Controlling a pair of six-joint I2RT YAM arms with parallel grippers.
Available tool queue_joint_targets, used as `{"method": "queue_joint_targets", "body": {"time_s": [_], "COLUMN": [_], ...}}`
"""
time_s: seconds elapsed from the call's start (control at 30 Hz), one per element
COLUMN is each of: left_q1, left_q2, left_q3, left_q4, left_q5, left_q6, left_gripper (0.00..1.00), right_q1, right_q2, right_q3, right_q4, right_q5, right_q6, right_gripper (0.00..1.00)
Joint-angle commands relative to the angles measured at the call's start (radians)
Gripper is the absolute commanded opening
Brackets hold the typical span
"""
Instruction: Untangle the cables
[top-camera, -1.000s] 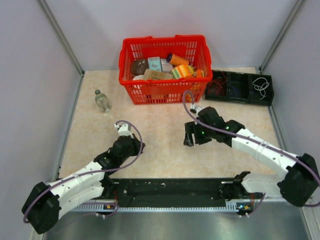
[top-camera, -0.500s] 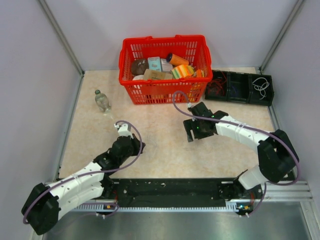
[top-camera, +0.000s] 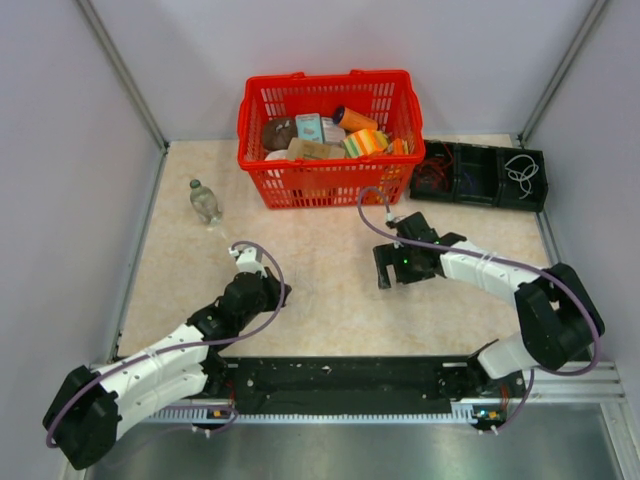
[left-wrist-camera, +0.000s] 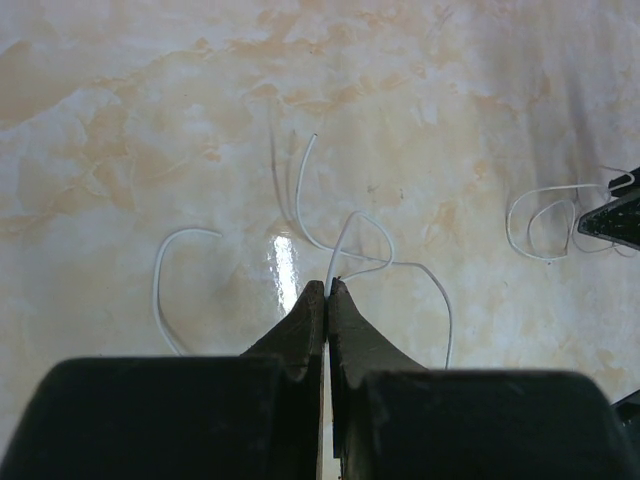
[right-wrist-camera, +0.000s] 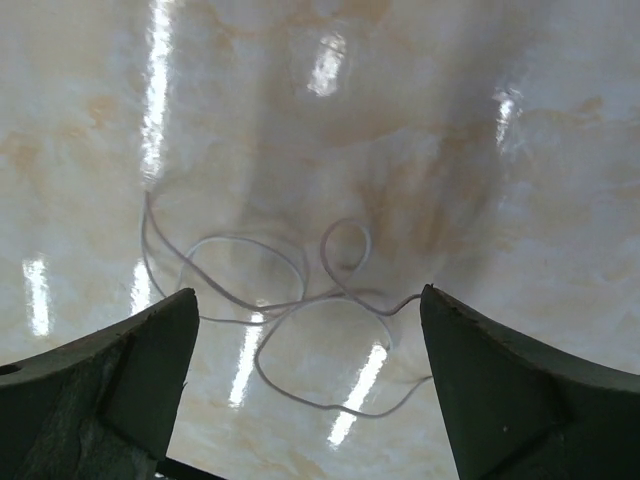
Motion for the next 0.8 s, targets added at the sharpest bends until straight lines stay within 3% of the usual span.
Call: {"method": "queue_joint_targets", "body": {"time_s": [0.0,0.23,0.43,0.77], "left_q1": [0.003,0.003,0.003,0.003], "left_q2": [-0.005,0.004,0.018,0.002], "left_q3": [-0.005,-0.002,0.006,-0.003], "left_q4": [0.051,0.054,0.052,0.054], "left_q5": [0.013,0.012,0.016,0.015], "left_q6": [0.013,0.011,0.013,0.011], "left_gripper": [0.0,0.0,0.0,0.0], "right_q1": [-0.006,0.077,0.126,0.141], "right_q2": [-0.025,-0.002,0.056,0.106], "right_q3": [-0.007,-0.028,-0.014,0.013], "right_q4": [0.159,0.143,0.143,0.097], "right_q5": [-0.167,0.086,0.187,0.289], "right_q6": [-0.043,0.017,0.055,0.116], "right_gripper": [0.9,0.84,0.75,0.51]}}
